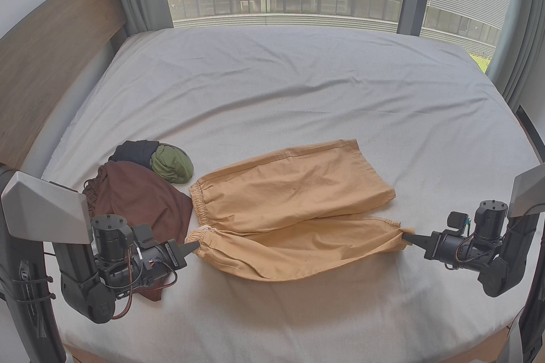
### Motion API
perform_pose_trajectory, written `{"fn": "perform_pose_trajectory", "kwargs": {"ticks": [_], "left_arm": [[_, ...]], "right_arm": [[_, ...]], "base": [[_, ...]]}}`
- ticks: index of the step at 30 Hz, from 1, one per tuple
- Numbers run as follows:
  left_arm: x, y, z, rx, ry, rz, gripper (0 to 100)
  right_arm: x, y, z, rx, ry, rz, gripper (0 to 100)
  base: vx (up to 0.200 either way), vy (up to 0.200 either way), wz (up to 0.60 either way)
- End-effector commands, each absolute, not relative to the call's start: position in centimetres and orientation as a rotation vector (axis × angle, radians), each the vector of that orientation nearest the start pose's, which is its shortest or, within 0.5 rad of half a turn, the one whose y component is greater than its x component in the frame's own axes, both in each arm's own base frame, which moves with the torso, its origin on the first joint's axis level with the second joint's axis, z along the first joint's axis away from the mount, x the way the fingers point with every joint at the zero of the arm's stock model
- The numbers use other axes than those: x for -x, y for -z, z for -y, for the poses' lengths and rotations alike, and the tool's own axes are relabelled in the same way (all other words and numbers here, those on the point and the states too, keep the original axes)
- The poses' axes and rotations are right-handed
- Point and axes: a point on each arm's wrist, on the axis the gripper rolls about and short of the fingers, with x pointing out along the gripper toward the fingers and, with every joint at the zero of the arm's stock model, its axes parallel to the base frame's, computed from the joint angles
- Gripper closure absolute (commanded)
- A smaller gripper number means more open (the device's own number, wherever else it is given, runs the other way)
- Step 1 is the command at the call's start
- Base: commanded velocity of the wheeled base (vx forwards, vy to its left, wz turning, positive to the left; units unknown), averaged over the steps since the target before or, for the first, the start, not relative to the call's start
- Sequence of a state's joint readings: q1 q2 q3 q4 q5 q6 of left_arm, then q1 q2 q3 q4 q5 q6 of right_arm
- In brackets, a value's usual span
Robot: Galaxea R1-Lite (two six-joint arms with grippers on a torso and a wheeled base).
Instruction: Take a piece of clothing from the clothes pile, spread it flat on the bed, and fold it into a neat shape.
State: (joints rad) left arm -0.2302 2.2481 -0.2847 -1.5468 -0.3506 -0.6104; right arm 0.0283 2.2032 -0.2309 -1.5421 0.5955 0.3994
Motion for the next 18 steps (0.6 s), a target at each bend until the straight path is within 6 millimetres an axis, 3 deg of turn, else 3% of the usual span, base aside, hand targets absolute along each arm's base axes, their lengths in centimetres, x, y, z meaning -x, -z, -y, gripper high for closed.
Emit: {"fn": "perform_pose_trajectory", "kwargs": {"ticks": [1,18], "left_arm": [[-27.7,-0.5,7.3,0.614,0.430,-0.569,100],[-29.3,-1.1,8.2,0.690,0.367,-0.500,100]], "right_arm": [[-27.7,-1.5,-1.9,-0.512,-0.523,-0.500,100],[-31.4,-3.6,-1.8,-0.560,-0.564,-0.370,100]], "base": [[0.000,0.000,0.00],[0.000,0.000,0.00]]}}
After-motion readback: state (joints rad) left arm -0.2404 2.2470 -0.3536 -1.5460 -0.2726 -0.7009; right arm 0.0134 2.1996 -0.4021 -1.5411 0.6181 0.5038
